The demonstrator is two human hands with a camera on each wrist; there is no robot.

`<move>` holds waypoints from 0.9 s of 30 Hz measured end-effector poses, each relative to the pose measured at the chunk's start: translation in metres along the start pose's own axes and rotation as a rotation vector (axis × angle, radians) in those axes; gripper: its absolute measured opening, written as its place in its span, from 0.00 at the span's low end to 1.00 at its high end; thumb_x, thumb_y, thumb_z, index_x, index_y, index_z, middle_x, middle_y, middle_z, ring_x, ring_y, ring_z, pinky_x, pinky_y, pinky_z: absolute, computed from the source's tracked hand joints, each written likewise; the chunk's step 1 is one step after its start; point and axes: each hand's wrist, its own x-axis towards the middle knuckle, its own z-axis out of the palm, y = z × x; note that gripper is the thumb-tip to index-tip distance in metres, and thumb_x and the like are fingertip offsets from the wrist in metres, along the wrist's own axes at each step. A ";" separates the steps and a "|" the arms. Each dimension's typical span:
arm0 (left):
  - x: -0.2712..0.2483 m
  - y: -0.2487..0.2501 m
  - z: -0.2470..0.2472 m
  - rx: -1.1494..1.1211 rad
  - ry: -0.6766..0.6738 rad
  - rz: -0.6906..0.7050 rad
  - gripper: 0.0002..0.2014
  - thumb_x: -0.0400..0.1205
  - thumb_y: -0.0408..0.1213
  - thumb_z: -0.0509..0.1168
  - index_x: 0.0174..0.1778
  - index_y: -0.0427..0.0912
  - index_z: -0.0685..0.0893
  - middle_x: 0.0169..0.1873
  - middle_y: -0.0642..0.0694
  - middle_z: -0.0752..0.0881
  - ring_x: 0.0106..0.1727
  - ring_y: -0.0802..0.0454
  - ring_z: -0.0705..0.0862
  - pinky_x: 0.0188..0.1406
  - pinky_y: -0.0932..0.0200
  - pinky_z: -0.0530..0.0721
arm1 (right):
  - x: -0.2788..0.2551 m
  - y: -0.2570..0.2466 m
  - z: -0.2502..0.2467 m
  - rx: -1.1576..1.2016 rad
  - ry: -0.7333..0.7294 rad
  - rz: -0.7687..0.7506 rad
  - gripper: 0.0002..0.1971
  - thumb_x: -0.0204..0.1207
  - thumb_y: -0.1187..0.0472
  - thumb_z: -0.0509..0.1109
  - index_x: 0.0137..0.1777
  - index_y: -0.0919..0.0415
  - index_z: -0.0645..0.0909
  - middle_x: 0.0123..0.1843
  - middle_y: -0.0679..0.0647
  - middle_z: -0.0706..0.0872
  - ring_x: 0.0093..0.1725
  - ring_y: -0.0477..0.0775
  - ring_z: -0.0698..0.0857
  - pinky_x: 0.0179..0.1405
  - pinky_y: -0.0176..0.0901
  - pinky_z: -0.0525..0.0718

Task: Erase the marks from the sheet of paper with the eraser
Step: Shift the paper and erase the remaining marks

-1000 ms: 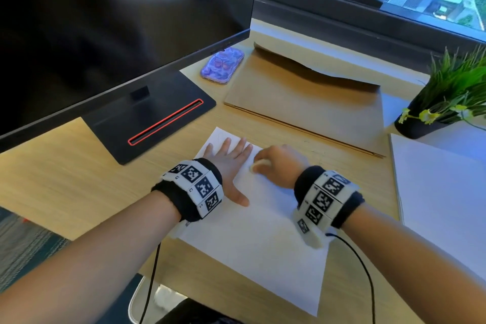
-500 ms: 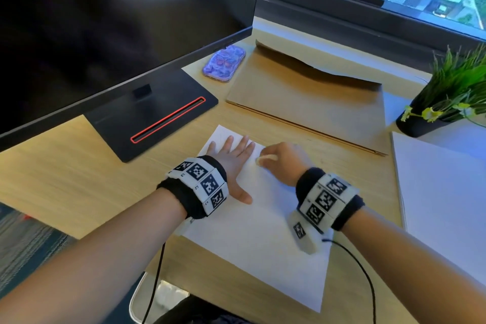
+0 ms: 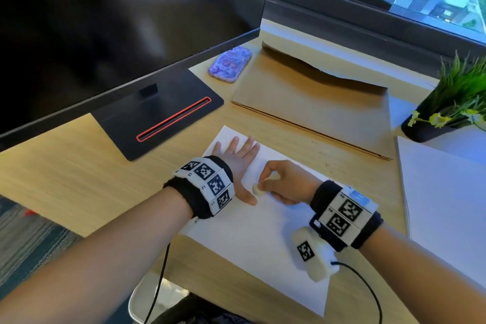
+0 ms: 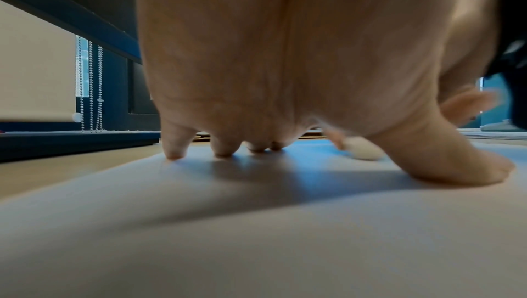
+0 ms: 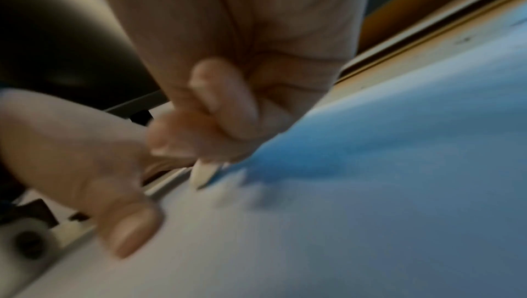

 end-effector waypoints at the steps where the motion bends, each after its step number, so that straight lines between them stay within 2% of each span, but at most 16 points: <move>1: 0.000 0.000 0.000 0.002 0.002 -0.001 0.62 0.70 0.67 0.68 0.80 0.45 0.27 0.80 0.49 0.27 0.81 0.41 0.31 0.78 0.33 0.41 | 0.001 -0.001 -0.002 0.007 -0.013 -0.003 0.05 0.79 0.61 0.68 0.42 0.57 0.77 0.24 0.54 0.79 0.15 0.46 0.74 0.15 0.34 0.71; 4: 0.000 0.000 -0.001 0.001 0.000 -0.003 0.62 0.70 0.67 0.68 0.80 0.45 0.27 0.80 0.49 0.27 0.82 0.42 0.31 0.78 0.34 0.41 | 0.013 -0.005 -0.008 0.120 0.166 -0.022 0.03 0.80 0.63 0.65 0.46 0.60 0.78 0.25 0.55 0.82 0.17 0.47 0.78 0.15 0.35 0.74; 6: 0.000 0.001 -0.001 -0.007 -0.002 -0.005 0.62 0.70 0.66 0.68 0.80 0.46 0.27 0.80 0.49 0.27 0.81 0.42 0.31 0.78 0.34 0.40 | 0.015 -0.006 -0.007 0.137 0.247 -0.028 0.03 0.80 0.62 0.65 0.47 0.60 0.78 0.25 0.55 0.81 0.16 0.48 0.76 0.14 0.36 0.73; 10: 0.000 0.001 0.000 -0.009 -0.003 0.003 0.62 0.70 0.66 0.69 0.80 0.45 0.27 0.80 0.49 0.27 0.81 0.42 0.31 0.79 0.34 0.40 | 0.002 -0.007 0.003 -0.011 0.061 -0.004 0.03 0.77 0.63 0.67 0.43 0.60 0.79 0.23 0.53 0.80 0.14 0.46 0.74 0.14 0.34 0.72; 11: -0.001 0.001 0.000 -0.008 -0.001 0.002 0.62 0.70 0.66 0.69 0.80 0.45 0.27 0.80 0.49 0.27 0.81 0.42 0.31 0.79 0.34 0.40 | 0.002 -0.009 0.002 -0.009 0.055 -0.009 0.03 0.77 0.63 0.68 0.43 0.61 0.79 0.23 0.53 0.81 0.14 0.46 0.75 0.15 0.34 0.73; 14: -0.002 0.001 -0.001 -0.013 0.001 -0.002 0.61 0.70 0.65 0.69 0.80 0.46 0.27 0.80 0.49 0.27 0.81 0.42 0.31 0.79 0.35 0.40 | 0.015 -0.014 -0.005 0.093 0.218 -0.008 0.03 0.80 0.63 0.66 0.47 0.62 0.79 0.25 0.54 0.82 0.15 0.45 0.77 0.17 0.34 0.77; 16: -0.003 0.002 -0.002 -0.015 0.002 -0.002 0.61 0.71 0.65 0.69 0.80 0.46 0.28 0.80 0.49 0.27 0.81 0.43 0.31 0.79 0.35 0.40 | 0.018 -0.016 -0.004 0.125 0.294 -0.005 0.02 0.80 0.64 0.65 0.49 0.62 0.77 0.25 0.55 0.82 0.14 0.45 0.76 0.14 0.34 0.75; 18: -0.002 0.002 -0.001 -0.006 0.003 0.002 0.61 0.70 0.66 0.68 0.80 0.46 0.27 0.80 0.49 0.27 0.81 0.42 0.31 0.79 0.35 0.40 | 0.012 -0.013 0.003 0.046 0.212 0.001 0.02 0.79 0.65 0.66 0.48 0.62 0.77 0.25 0.55 0.82 0.15 0.47 0.75 0.14 0.34 0.74; 20: 0.000 0.001 0.000 -0.006 0.004 0.004 0.62 0.70 0.66 0.68 0.80 0.45 0.27 0.80 0.48 0.27 0.81 0.42 0.31 0.79 0.34 0.40 | 0.002 -0.014 0.007 -0.060 0.049 0.020 0.02 0.77 0.65 0.67 0.45 0.63 0.77 0.24 0.55 0.82 0.16 0.49 0.76 0.16 0.35 0.75; 22: 0.000 0.000 0.001 -0.009 0.004 0.003 0.62 0.70 0.66 0.68 0.80 0.45 0.27 0.80 0.48 0.27 0.81 0.42 0.31 0.79 0.34 0.40 | 0.001 -0.017 0.002 -0.060 -0.002 0.036 0.02 0.77 0.65 0.68 0.45 0.63 0.78 0.25 0.55 0.83 0.18 0.50 0.78 0.19 0.35 0.78; 26: -0.001 0.001 0.001 -0.024 0.011 0.002 0.62 0.70 0.65 0.68 0.80 0.45 0.27 0.80 0.49 0.27 0.81 0.42 0.31 0.78 0.34 0.39 | 0.019 -0.022 -0.010 0.082 0.247 0.058 0.05 0.80 0.64 0.66 0.52 0.63 0.76 0.27 0.56 0.84 0.17 0.47 0.80 0.17 0.34 0.79; 27: -0.001 0.001 0.001 -0.025 0.014 0.003 0.62 0.70 0.65 0.68 0.80 0.45 0.27 0.80 0.49 0.27 0.81 0.42 0.31 0.78 0.35 0.39 | 0.018 -0.022 -0.008 0.080 0.251 0.057 0.05 0.80 0.64 0.66 0.52 0.64 0.76 0.27 0.56 0.84 0.17 0.47 0.79 0.17 0.34 0.78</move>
